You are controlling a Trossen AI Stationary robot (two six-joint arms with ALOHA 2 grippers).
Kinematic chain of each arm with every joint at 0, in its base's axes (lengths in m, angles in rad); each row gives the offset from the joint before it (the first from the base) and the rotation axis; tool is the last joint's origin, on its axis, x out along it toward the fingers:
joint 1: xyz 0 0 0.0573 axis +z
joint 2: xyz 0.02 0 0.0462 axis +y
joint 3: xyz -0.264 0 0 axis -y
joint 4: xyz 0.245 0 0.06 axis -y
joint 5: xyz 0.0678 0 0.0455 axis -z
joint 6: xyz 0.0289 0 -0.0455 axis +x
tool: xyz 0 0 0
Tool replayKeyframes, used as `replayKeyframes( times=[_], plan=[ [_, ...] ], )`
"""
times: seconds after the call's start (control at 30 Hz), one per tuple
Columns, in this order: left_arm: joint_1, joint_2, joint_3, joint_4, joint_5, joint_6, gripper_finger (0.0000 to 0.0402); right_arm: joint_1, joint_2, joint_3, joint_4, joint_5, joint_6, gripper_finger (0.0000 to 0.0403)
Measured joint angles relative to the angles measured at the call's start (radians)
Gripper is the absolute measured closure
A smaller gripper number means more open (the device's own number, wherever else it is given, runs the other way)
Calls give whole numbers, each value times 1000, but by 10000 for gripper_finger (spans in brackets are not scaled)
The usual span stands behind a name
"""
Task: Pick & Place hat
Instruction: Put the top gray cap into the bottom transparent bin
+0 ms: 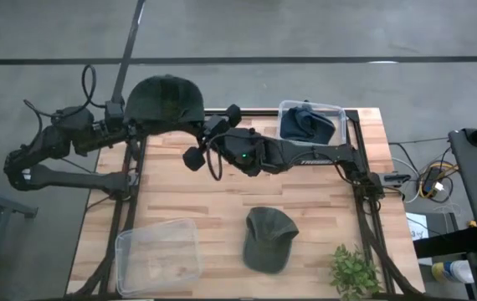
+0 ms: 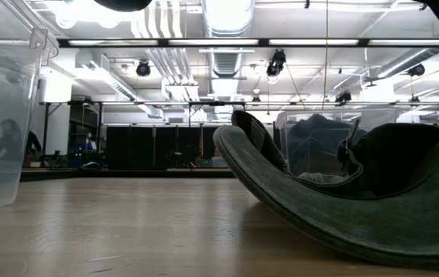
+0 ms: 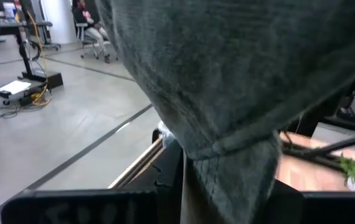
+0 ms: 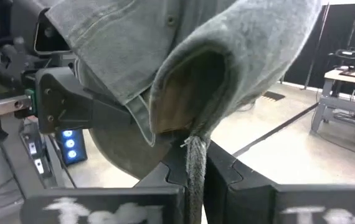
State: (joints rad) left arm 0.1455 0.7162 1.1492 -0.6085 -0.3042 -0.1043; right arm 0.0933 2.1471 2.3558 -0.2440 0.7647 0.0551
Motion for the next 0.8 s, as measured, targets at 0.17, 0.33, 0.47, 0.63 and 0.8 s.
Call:
replayKeyframes(
  times=[0.17, 0.33, 0.47, 0.63, 0.8],
  plan=[
    [0, 4, 0, 5, -2, 0, 339, 2, 0, 0, -2, 2, -3, 390],
    [1, 11, 0, -7, -12, 0, 386, 3, -1, 0, -11, 0, -8, 390],
    [1, 11, 0, -39, -10, -27, 394, 3, 0, 0, -18, -29, -30, 390],
    [1, 7, 0, -75, -8, -83, 395, 3, 0, -1, -37, -36, -89, 379],
    [0, -4, 4, -132, 31, -122, 395, 1, -25, -1, -192, -44, -65, 335]
  ],
)
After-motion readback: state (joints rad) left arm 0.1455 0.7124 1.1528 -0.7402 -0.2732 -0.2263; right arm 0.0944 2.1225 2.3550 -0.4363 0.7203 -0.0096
